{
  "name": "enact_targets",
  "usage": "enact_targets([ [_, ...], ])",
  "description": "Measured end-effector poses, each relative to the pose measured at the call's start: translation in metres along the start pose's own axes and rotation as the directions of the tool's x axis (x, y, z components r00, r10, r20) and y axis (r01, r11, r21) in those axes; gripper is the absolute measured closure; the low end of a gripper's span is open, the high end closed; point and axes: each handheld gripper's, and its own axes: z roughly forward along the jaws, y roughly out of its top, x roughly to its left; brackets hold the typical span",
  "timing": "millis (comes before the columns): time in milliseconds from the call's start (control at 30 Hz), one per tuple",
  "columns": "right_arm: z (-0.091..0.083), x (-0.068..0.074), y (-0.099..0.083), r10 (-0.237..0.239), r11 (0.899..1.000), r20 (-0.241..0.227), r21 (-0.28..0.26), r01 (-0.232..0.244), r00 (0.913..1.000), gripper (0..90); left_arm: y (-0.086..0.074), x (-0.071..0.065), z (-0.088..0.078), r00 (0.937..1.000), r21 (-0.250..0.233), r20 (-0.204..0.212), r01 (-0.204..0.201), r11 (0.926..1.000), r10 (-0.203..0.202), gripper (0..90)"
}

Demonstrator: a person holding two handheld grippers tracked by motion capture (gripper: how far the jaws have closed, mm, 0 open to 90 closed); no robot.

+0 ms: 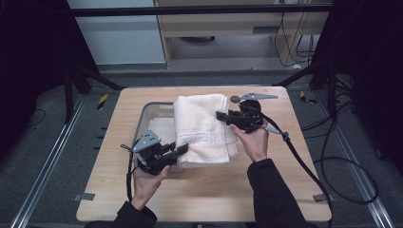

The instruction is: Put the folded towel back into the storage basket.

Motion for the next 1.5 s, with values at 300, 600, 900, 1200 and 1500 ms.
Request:
enact_targets([
  [300,0.011,0.01,0.01,-0.005,1.0,-0.01,-0.017,0.005,0.9999,68.9,0.006,0.008,-0.011,0.9996,-0.024,-0.029,0.004,0.9997,-0.005,69.9],
  [600,0.024,0.019,0.019,-0.012,1.0,-0.013,-0.028,0.012,0.9998,68.9,0.008,0.019,-0.02,0.9979,-0.041,-0.062,0.013,0.9991,-0.015,70.0],
  [900,0.039,0.033,0.029,-0.041,0.998,-0.009,-0.04,0.041,0.9991,68.9,0.01,0.032,-0.03,0.9949,-0.06,-0.095,0.026,0.9979,-0.031,70.0],
  [1200,0.053,0.041,0.034,-0.052,0.998,-0.005,-0.039,0.052,0.9986,68.9,0.01,0.044,-0.035,0.9913,-0.062,-0.122,0.041,0.9973,-0.048,70.0],
  [1500,0.069,0.048,0.036,-0.051,0.998,-0.003,-0.04,0.051,0.9987,68.8,0.009,0.058,-0.04,0.9863,-0.064,-0.148,0.063,0.996,-0.072,70.0],
])
